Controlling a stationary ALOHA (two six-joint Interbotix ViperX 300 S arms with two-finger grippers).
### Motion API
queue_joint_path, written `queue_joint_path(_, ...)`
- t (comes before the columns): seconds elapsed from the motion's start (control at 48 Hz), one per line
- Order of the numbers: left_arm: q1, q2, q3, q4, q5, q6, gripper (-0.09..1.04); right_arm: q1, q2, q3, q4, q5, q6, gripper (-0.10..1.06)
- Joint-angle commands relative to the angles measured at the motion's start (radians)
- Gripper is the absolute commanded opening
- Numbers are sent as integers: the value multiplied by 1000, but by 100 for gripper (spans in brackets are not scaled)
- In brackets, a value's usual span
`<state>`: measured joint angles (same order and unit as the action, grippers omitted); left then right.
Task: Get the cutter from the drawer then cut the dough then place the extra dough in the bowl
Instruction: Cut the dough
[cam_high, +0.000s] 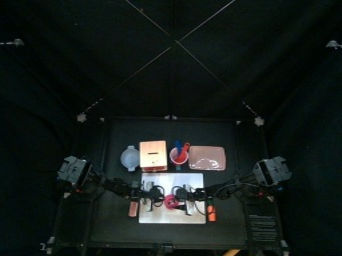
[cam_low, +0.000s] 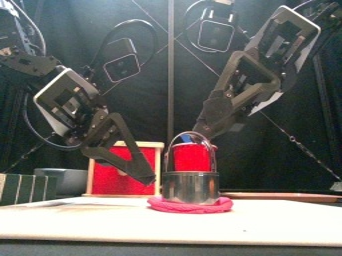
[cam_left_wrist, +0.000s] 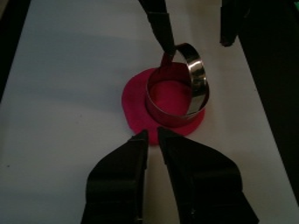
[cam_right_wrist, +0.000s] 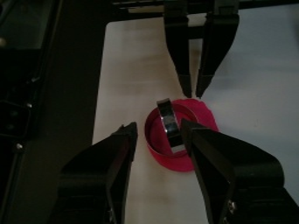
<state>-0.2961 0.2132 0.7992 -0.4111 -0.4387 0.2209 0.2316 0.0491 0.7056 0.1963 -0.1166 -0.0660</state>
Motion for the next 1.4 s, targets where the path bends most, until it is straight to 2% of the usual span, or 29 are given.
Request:
queue_joint_path(0.021,-3,-6,-38,9,-11,2,57,-18,-29,-34,-49,31,2,81)
queue_joint_path(0.229,-5,23,-44,15,-11,-2,57,-60,-12,-69,-91,98,-2,81)
queue_joint_path(0.458,-14,43,-41,6,-11,-2,56,-52,26,-114,-109,169,0,77)
queue_joint_path(0.938,-14,55,-41,3,-11,-2,56,-41,41,-143,-109,216,0,52)
queue_joint_path(1.396,-14,71,-46,2,0,-5,54,-34,17,-155,-109,221,0,49)
